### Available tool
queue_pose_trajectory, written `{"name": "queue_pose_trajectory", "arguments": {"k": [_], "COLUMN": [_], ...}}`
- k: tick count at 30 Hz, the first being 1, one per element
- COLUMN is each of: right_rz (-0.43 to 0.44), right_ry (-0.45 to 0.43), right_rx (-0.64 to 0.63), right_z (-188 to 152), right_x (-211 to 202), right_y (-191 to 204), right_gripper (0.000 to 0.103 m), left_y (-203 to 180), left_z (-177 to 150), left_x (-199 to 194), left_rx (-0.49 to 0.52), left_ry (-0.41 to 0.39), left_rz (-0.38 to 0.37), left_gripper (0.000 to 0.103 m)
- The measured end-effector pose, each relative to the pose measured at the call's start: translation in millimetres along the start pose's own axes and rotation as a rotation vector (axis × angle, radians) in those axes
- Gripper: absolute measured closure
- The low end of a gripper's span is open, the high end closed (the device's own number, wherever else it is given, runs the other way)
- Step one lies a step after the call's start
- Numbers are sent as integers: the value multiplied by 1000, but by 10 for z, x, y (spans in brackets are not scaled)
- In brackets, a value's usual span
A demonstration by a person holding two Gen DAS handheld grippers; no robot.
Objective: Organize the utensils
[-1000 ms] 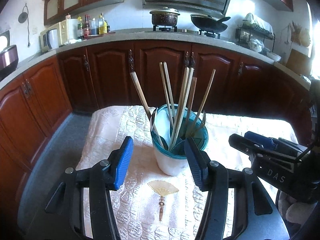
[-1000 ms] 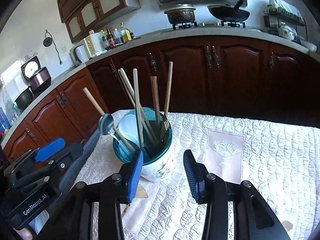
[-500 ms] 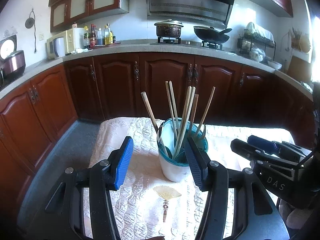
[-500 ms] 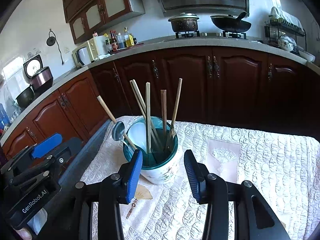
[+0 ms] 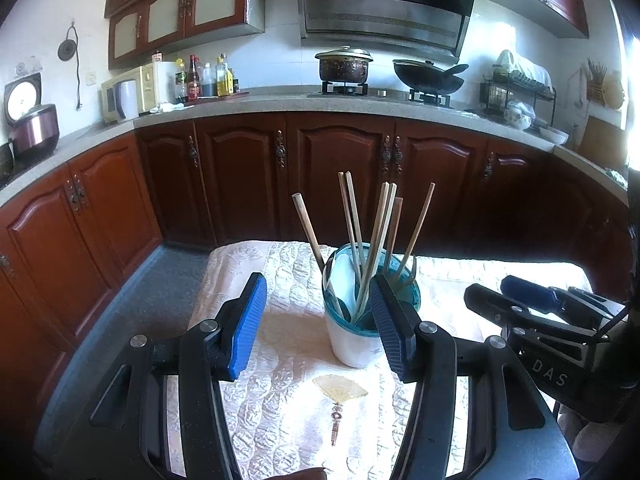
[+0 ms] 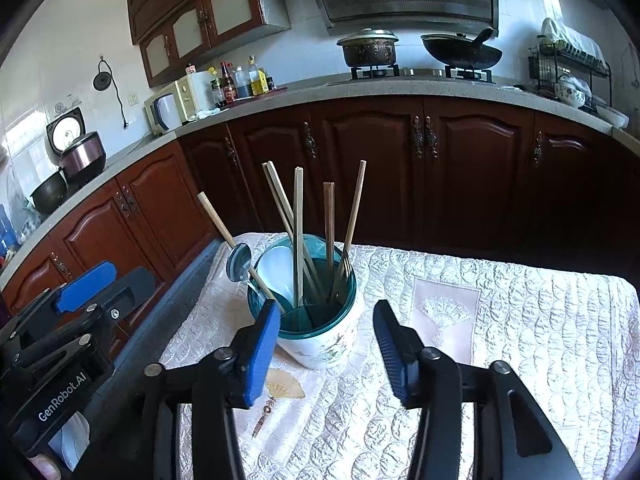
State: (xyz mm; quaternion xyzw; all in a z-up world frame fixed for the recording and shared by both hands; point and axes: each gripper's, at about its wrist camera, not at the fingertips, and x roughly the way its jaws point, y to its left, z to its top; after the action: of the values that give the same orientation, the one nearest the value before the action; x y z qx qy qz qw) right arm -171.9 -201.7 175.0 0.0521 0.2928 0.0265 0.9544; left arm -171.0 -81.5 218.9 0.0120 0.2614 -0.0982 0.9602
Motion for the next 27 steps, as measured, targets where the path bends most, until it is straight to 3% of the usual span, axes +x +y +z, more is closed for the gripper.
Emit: {"name": "queue_pose_trajectory", "arguments": {"k": [27], "right_rz": [-8], "right_ry": [37], "right_rx": [-13], "right_z": [-28], "right_x": [99], "right_y": [-9], "right_gripper": [52], "left_y": [23], "left_z": [-38], "left_x": [19], "left_rx": [0], "left_ry": [-2], "left_rz": [25], "left_gripper": [50]}}
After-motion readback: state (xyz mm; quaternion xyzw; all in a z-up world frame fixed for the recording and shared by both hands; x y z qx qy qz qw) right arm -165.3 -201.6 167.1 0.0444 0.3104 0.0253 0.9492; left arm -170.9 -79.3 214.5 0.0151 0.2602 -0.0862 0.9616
